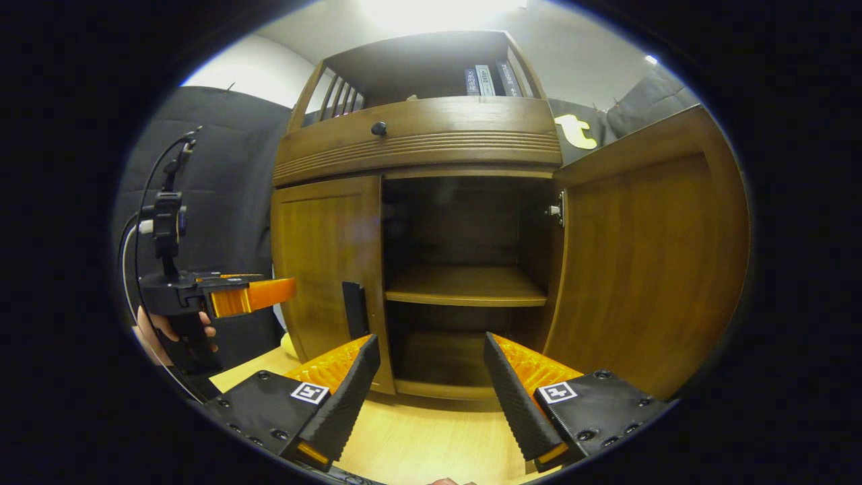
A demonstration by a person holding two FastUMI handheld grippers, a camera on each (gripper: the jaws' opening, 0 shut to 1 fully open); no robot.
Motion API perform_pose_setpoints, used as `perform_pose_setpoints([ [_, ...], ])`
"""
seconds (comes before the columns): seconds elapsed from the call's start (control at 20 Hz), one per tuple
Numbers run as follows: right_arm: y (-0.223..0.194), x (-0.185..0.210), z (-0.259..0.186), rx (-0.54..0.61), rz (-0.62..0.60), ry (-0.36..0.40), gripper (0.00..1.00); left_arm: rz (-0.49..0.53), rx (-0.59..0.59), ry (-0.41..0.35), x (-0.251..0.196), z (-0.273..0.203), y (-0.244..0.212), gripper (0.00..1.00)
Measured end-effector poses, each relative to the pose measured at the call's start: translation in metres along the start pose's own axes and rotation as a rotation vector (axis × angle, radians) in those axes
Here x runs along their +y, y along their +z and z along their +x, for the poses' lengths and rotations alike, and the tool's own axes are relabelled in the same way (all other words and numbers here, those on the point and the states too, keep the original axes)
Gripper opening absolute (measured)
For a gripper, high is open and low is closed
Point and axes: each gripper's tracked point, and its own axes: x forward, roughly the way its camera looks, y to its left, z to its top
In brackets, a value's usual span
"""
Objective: Open the right door of the double-door shoe cabinet with the right hand, and open the left door with the left hand.
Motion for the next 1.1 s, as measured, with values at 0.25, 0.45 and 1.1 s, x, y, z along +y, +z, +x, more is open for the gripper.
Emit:
perform_pose_setpoints([
  [0.25,-0.005,-0.018,0.018,0.000,0.030,-0.012,0.94,0.007,0.021,-0.027,-0.029,0.050,-0.011,0.97],
  [0.45,-0.010,-0.029,0.028,0.005,0.045,-0.043,0.97,0.002,0.059,-0.015,-0.040,0.074,-0.031,0.97],
  [1.1,-0.028,-0.021,0.057,0.033,0.037,-0.003,0.96,-0.040,0.134,0.016,-0.050,0.121,-0.066,0.70],
])
